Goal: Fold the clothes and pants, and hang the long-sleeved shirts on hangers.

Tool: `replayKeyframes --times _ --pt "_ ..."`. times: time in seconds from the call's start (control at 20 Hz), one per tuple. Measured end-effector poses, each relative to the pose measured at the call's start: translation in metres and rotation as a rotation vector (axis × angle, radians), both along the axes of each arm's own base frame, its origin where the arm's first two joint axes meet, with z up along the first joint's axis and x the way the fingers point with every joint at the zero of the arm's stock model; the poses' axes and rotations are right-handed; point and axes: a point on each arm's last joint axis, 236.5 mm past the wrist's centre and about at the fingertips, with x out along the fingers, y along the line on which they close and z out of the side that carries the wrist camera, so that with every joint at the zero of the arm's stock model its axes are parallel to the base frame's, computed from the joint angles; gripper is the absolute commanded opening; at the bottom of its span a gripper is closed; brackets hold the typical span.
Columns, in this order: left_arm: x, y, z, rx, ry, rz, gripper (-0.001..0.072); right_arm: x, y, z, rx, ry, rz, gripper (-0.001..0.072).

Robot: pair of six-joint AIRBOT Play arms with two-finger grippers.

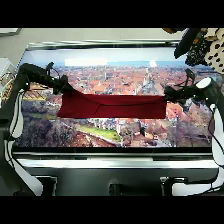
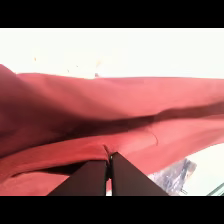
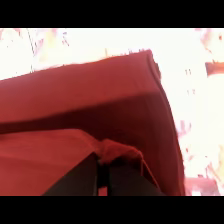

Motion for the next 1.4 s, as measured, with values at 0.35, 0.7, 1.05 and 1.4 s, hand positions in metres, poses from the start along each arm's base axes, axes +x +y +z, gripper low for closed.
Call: replayKeyframes --times 0.35,0.7,1.05,1.4 --pt "0.01 0.006 -0.041 0.035 0.043 0.023 0.0301 -0.001 -0.008 -0.041 -0.06 0.108 -0.052 0.0219" --pt "0.017 0.039 0.004 0.129 -0.06 0.067 0.0512 -0.007 -0.049 -0.006 -0.044 0.143 -0.144 0.0463" --pt "-0.003 0.07 0.093 0.355 -0.186 0.061 0.0553 -0.022 -0.06 -0.025 0.224 0.228 -0.117 0.059" --pt "-0.028 0.077 0.122 0.449 -0.179 0.035 0.0553 -0.016 -0.027 -0.058 0.36 0.244 -0.022 0.0587"
